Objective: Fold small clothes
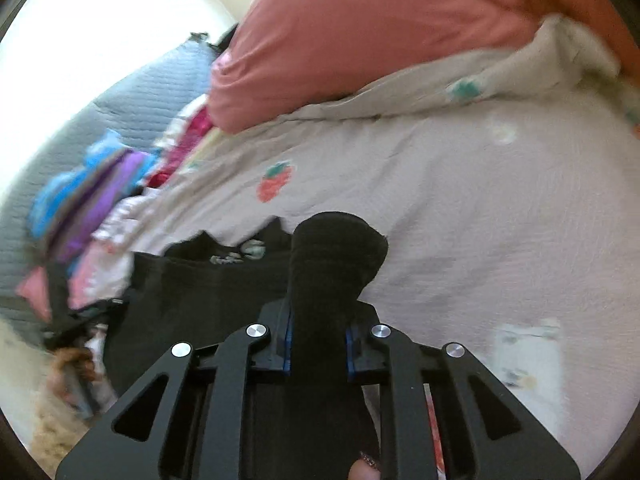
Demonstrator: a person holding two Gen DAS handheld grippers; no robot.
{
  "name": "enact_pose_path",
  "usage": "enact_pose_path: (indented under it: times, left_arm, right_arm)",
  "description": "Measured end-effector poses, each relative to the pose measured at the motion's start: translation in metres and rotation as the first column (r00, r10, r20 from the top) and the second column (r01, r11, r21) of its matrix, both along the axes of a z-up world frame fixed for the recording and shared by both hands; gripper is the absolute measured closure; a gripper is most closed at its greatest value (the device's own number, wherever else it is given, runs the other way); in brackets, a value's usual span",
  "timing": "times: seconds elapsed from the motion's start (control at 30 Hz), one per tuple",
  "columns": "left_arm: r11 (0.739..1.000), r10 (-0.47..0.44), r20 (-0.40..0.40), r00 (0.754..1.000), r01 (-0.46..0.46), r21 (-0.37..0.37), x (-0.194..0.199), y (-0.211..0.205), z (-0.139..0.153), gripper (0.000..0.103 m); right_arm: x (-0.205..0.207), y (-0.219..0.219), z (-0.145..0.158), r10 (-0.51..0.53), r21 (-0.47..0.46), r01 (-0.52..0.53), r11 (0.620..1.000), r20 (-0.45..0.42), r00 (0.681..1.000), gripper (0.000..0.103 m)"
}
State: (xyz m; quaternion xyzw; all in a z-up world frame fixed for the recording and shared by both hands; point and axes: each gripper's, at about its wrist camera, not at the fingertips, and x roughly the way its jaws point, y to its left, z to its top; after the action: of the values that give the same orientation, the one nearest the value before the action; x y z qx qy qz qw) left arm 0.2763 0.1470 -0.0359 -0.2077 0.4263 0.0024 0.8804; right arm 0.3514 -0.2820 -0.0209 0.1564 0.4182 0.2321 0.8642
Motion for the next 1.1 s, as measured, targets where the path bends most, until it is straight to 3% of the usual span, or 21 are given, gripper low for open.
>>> enact_pose_path:
  times: [0.17, 0.27, 0.33, 0.43, 0.5, 0.6, 0.63, 0.73, 0.83, 1.0, 1.1]
  left_arm:
    - [0.999, 0.007, 0.007, 1.000, -0.007, 0.051, 0.000, -0.010, 0.003, 0.092]
    - [0.996, 0.019, -0.012, 1.000, -0.018, 0.090, 0.006, -0.012, -0.004, 0.092]
    - [0.996, 0.029, -0.017, 0.999, -0.027, 0.089, 0.006, -0.008, -0.009, 0.092]
    - [0.994, 0.035, -0.003, 0.999, -0.035, 0.101, 0.003, -0.005, -0.010, 0.092]
    - [0.993, 0.039, 0.002, 0.999, -0.039, 0.113, 0.003, -0.005, -0.011, 0.092]
    - [0.992, 0.040, 0.010, 0.999, -0.041, 0.121, 0.002, -0.006, -0.009, 0.092]
    - [0.991, 0.037, 0.014, 0.999, -0.039, 0.129, 0.001, -0.007, -0.007, 0.092]
    - [0.989, 0.044, 0.034, 0.998, -0.048, 0.141, -0.003, -0.008, 0.001, 0.092]
    - [0.984, 0.055, 0.057, 0.997, -0.063, 0.164, -0.011, -0.009, 0.012, 0.092]
    - [0.977, 0.029, 0.076, 0.997, -0.044, 0.208, -0.029, -0.019, 0.035, 0.092]
    - [0.977, -0.016, 0.090, 0.996, -0.004, 0.214, -0.042, -0.032, 0.046, 0.079]
  right_arm:
    - [-0.010, -0.002, 0.008, -0.062, -0.107, 0.065, 0.992, 0.025, 0.998, 0.087]
    - [-0.002, 0.016, -0.010, -0.072, -0.267, 0.073, 0.961, 0.015, 0.997, 0.084]
    - [0.004, 0.021, -0.024, -0.099, -0.310, 0.088, 0.947, -0.019, 0.995, 0.082]
    - [0.005, 0.019, -0.031, -0.136, -0.307, 0.119, 0.944, -0.034, 0.990, 0.075]
    - [0.001, 0.018, -0.027, -0.153, -0.328, 0.141, 0.934, -0.010, 0.988, 0.067]
    - [-0.007, 0.012, -0.023, -0.162, -0.351, 0.157, 0.923, 0.015, 0.987, 0.064]
    - [-0.010, 0.011, -0.020, -0.166, -0.360, 0.165, 0.918, 0.029, 0.986, 0.057]
    - [-0.022, 0.002, -0.009, -0.179, -0.380, 0.194, 0.905, 0.074, 0.981, 0.056]
    - [-0.033, -0.002, 0.003, -0.176, -0.371, 0.203, 0.906, 0.105, 0.979, 0.048]
    - [-0.064, -0.002, 0.025, -0.130, -0.354, 0.181, 0.918, 0.162, 0.978, 0.044]
    - [-0.079, 0.004, 0.033, -0.090, -0.344, 0.145, 0.928, 0.171, 0.981, 0.044]
